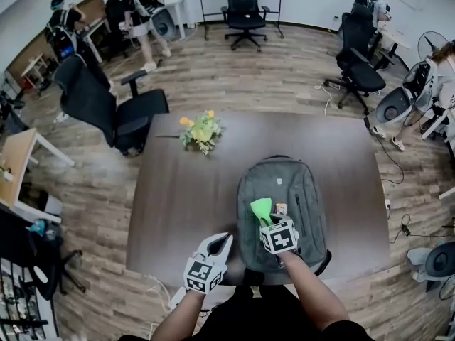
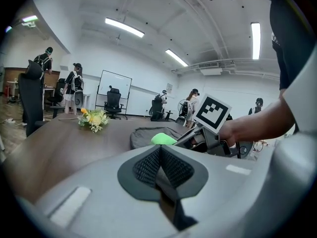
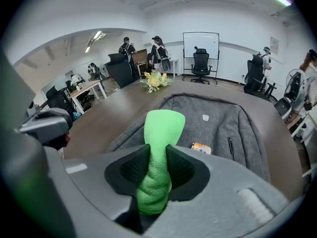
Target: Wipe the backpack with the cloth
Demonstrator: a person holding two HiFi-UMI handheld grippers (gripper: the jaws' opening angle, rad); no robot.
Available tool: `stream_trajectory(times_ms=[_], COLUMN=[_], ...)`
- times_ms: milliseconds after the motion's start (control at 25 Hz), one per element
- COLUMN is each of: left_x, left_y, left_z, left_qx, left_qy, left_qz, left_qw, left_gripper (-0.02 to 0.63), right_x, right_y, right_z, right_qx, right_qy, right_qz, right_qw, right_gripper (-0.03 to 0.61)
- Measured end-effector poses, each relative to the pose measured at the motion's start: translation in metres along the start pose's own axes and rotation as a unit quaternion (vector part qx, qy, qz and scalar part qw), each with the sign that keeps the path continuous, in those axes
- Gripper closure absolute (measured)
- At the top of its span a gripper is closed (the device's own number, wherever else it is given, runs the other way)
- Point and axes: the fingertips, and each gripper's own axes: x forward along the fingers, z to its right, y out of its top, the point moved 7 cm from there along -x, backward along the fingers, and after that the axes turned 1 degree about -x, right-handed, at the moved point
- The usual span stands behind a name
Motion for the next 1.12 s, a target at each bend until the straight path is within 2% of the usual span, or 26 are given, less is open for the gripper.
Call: stream_trajectory(times_ms=[120,560,840,1120], left_x=[0.004,0.027,0.032,0.03], left_y=[-0.003,-0.003,0.006,0.009], left_z=[0.002,0.02,0.03,0.032], left_qx=[0.0,0.006,0.021,0.019], left_qy=[-0.007,-0.039,-0.039,-0.033], left_qz=[-0.005,-0.014,0.002,0.0], left_qw=[1.0,0.9991,0.999,0.9993], left_gripper=[0.594,0.594,0.594,0.594], right_x=[-0.003,-0.022,-0.04,-0.062], right_y=[-0.004,-0.015,-0.027,-0.039], right_z=[0.007,0.053,0.091,0.132], right_qx=[0.012,0.009,0.022,0.038], right_qy=[-0.007,-0.057,-0.094,-0.127], right_qz=[-0.004,-0.015,-0.028,-0.043], right_qw=[1.0,0.998,0.995,0.99], right_gripper=[0.479,0.479,0.479,0.479])
